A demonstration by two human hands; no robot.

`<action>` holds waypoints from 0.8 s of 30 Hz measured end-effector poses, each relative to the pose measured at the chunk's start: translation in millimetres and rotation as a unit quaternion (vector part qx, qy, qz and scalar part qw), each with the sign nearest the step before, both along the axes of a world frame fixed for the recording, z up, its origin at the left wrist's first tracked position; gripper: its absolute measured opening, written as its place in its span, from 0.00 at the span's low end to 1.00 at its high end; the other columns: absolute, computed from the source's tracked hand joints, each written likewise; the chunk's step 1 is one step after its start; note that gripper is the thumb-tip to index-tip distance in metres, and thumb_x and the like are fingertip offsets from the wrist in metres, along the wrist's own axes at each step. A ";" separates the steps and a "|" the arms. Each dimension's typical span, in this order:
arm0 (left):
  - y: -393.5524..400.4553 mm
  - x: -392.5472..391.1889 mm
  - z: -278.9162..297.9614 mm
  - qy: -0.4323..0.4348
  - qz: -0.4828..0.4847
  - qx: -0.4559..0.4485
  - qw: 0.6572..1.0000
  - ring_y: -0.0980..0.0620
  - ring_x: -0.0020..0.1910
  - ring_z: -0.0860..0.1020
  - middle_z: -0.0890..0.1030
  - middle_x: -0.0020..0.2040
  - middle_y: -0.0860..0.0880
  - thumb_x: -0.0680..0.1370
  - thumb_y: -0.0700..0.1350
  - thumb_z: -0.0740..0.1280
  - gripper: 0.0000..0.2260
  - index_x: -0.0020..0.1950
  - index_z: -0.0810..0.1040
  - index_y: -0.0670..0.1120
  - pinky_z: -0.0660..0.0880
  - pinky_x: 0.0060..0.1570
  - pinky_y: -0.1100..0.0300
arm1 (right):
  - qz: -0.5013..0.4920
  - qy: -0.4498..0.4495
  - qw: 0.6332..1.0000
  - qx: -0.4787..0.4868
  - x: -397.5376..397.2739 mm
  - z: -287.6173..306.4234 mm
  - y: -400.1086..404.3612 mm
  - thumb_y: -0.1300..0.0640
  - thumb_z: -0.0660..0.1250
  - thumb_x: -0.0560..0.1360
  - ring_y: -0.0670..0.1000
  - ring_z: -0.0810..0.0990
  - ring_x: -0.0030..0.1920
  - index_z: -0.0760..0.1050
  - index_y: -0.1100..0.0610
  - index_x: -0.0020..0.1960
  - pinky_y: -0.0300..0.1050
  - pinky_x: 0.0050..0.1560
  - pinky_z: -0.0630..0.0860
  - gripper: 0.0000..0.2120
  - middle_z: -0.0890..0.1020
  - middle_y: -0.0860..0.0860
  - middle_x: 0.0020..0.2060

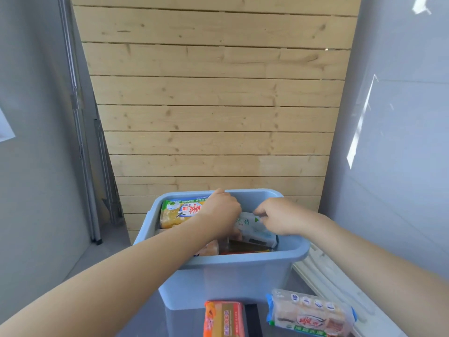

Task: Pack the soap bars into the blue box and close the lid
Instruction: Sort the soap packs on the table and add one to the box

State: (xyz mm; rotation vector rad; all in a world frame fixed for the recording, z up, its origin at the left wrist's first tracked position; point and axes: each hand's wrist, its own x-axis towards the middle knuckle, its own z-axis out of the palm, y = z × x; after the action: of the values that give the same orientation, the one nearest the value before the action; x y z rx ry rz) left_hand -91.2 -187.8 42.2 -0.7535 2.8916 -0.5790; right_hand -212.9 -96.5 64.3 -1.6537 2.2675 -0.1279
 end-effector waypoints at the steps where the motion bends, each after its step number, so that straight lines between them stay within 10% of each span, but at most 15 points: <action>1: 0.1 -0.1 -0.8 -0.007 0.000 0.000 1.000 0.47 0.52 0.74 0.77 0.48 0.47 0.71 0.65 0.64 0.22 0.49 0.80 0.47 0.63 0.57 0.55 | 0.000 -0.005 1.000 0.026 3.2 1.0 -2.5 0.66 0.53 0.73 0.59 0.74 0.41 0.74 0.59 0.40 0.42 0.34 0.66 0.12 0.76 0.58 0.40; 13: -5.8 16.1 -2.0 0.075 -0.078 0.071 0.992 0.52 0.53 0.69 0.82 0.44 0.52 0.76 0.48 0.55 0.17 0.40 0.82 0.45 0.57 0.61 0.55 | -0.120 -0.256 0.954 0.096 0.7 -2.2 -29.0 0.65 0.51 0.76 0.57 0.75 0.60 0.65 0.66 0.66 0.52 0.64 0.72 0.19 0.76 0.61 0.60; 24: 4.0 -8.5 10.3 -0.114 0.051 0.121 0.985 0.48 0.44 0.69 0.75 0.41 0.46 0.79 0.51 0.49 0.18 0.39 0.72 0.44 0.57 0.61 0.54 | -0.132 -0.288 0.942 0.110 2.6 -2.7 -28.4 0.66 0.47 0.75 0.59 0.66 0.71 0.54 0.67 0.72 0.55 0.67 0.65 0.25 0.68 0.63 0.69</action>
State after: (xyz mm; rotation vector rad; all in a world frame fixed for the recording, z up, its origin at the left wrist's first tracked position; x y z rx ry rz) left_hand -99.7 -183.8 52.6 -0.7399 2.6314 -0.2753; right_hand -210.3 -125.0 61.6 -1.0188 1.9444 -0.3566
